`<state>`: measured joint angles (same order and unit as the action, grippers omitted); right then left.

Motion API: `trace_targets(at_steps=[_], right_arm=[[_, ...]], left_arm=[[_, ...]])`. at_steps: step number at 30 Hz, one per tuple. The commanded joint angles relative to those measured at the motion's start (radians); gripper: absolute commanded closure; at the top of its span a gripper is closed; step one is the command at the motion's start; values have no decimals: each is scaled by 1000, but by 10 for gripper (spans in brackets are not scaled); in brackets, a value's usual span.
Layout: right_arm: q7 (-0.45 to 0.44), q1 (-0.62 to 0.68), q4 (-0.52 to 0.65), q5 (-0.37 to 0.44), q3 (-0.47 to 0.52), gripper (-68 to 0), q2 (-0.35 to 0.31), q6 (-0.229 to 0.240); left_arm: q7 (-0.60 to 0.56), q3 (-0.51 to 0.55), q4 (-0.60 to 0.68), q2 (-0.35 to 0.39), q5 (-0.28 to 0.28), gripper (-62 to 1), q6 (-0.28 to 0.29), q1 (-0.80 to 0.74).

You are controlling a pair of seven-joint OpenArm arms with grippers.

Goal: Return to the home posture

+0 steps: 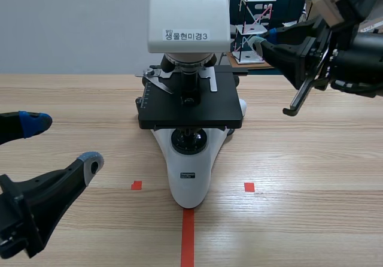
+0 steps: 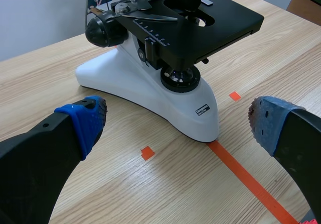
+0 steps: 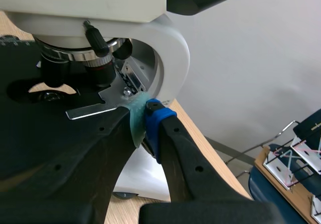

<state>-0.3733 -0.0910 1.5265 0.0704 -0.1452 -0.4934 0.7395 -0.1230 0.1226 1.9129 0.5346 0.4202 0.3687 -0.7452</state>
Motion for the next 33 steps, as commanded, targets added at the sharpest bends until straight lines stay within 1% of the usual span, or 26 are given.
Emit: trace_targets(at_steps=[1, 3, 8, 10, 12, 13, 14, 16, 18, 20, 21, 23, 25, 27, 30, 33], right_arm=[[-18, 31, 46, 11, 44, -2, -11, 6], [-18, 85, 81, 11, 80, -2, -11, 6], [-18, 240, 165, 11, 179, -2, -11, -68], [-18, 304, 190, 11, 216, -23, -10, -93], [-18, 365, 211, 11, 246, -79, -10, -98], [-24, 396, 219, 11, 259, -119, -10, -97], [-35, 426, 225, 11, 271, -165, -10, -97], [-73, 489, 233, 11, 293, -281, -9, -106], [-118, 552, 240, 12, 314, -379, 6, -148], [-150, 608, 243, 12, 340, -457, 32, -194], [-165, 632, 244, 12, 353, -495, 49, -203], [-206, 677, 244, 12, 377, -557, 80, -201], [-248, 715, 246, 12, 388, -590, 105, -197], [-262, 750, 252, 12, 389, -611, 122, -190], [-258, 800, 270, 12, 389, -613, 145, -173], [-259, 853, 302, 29, 389, -613, 174, -171]], left_arm=[[-10, 1, 13, 0, 6, -594, 0, -5], [-10, 1, 13, 0, 6, -594, 0, -5], [-10, 1, 13, 0, 6, -594, 0, -5], [-10, 1, 13, 0, 6, -594, 0, -5], [-10, 1, 13, 0, 6, -594, 0, -5], [-10, 1, 13, 0, 6, -594, 0, -5], [-10, 1, 13, 0, 6, -594, 0, -5], [-10, 1, 13, 0, 6, -594, 0, -5], [-10, 1, 13, 0, 6, -594, 0, -5], [-10, 1, 13, 0, 6, -594, 0, -5], [-10, 1, 13, 0, 6, -594, 0, -5], [-10, 1, 13, 0, 6, -594, 0, -5], [-9, 1, 13, 0, 6, -594, 0, -5], [-7, 1, 13, 0, 6, -594, 0, -5], [-7, 1, 13, 0, 6, -594, 0, -5], [-7, 1, 13, 0, 6, -594, 0, -5]])
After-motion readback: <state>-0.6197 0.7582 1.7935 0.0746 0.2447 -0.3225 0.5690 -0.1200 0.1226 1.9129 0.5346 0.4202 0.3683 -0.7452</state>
